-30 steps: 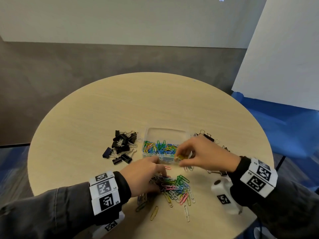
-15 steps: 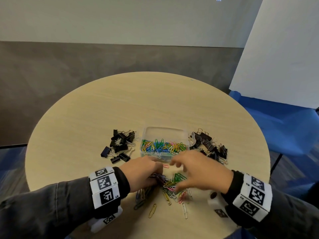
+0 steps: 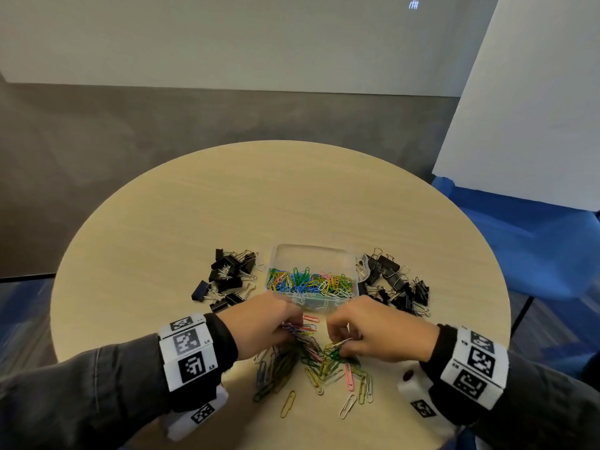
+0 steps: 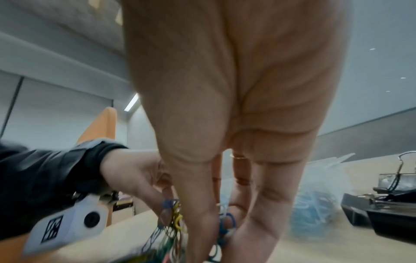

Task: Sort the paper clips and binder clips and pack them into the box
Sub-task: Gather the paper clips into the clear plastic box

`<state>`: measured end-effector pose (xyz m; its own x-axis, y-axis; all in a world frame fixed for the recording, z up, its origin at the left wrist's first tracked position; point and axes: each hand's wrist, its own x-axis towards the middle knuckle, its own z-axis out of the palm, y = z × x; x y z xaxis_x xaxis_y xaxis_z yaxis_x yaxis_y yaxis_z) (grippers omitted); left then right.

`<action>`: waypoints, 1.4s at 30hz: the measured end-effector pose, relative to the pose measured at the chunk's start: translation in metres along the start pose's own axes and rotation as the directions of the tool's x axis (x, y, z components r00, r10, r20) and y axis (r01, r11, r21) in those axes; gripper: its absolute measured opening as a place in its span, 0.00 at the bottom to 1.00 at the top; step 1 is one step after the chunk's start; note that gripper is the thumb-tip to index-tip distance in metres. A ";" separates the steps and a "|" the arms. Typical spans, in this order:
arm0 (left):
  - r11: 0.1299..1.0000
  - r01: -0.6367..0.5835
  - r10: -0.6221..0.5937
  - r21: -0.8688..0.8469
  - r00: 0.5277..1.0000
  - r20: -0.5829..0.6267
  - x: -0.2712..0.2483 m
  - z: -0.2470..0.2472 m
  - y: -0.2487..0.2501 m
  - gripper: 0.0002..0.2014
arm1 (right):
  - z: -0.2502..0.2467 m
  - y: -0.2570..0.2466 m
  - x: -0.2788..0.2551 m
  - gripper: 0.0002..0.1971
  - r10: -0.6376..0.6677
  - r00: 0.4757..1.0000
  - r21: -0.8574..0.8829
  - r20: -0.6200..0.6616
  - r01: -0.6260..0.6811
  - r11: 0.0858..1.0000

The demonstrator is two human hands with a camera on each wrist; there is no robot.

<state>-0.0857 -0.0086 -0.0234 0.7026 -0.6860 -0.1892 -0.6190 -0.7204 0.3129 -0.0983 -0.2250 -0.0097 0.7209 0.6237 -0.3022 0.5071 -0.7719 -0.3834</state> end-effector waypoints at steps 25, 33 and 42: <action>0.983 0.185 -0.178 0.012 0.961 -0.213 -0.011 -0.031 -0.009 0.14 | 0.000 -0.007 -0.007 0.17 -0.057 0.987 -0.012 -0.150 0.056 0.998; 0.975 0.221 -0.210 0.034 0.958 -0.198 -0.036 -0.011 0.007 0.19 | 0.016 -0.011 0.005 0.23 -0.020 0.998 -0.107 -0.052 0.015 0.994; 0.974 0.221 -0.218 0.049 0.974 -0.052 -0.037 0.016 0.006 0.23 | 0.010 -0.016 0.003 0.25 -0.074 0.996 -0.091 -0.059 0.068 0.994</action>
<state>-0.1209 0.0110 -0.0295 0.8381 -0.5058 -0.2043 -0.4650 -0.8582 0.2174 -0.1092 -0.2095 -0.0135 0.7082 0.6705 -0.2214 0.5959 -0.7357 -0.3221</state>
